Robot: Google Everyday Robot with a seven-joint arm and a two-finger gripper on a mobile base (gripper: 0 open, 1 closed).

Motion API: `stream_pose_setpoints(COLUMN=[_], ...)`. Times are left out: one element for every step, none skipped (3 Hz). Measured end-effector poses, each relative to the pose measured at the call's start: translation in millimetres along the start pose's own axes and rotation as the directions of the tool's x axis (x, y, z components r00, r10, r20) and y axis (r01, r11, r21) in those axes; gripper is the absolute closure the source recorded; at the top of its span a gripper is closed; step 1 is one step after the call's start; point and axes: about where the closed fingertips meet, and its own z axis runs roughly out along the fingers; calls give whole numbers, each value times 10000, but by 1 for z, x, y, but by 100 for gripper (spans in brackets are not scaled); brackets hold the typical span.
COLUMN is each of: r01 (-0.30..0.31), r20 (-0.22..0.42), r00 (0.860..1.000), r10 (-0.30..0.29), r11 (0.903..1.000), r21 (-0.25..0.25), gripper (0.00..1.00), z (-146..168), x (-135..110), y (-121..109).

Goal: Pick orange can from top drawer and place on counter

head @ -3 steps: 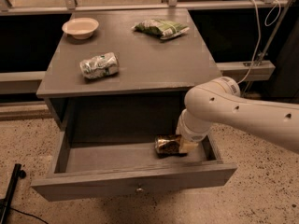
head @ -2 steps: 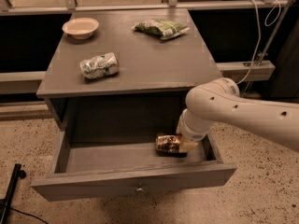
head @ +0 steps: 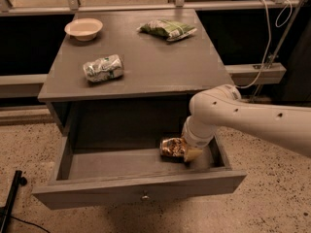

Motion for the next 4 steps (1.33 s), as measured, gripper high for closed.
stream_pose_setpoints(r01=[105, 107, 468, 969], r20=[310, 1502, 3083, 3696], r00=[9995, 9886, 9503, 9246], r10=[-98, -63, -430, -922], r11=[9996, 9995, 9989, 9953], r21=[-244, -288, -48, 59], gripper=[61, 85, 100, 100], z=[4, -18, -75, -134], x=[-7, -16, -33, -48], y=[2, -1, -2, 9])
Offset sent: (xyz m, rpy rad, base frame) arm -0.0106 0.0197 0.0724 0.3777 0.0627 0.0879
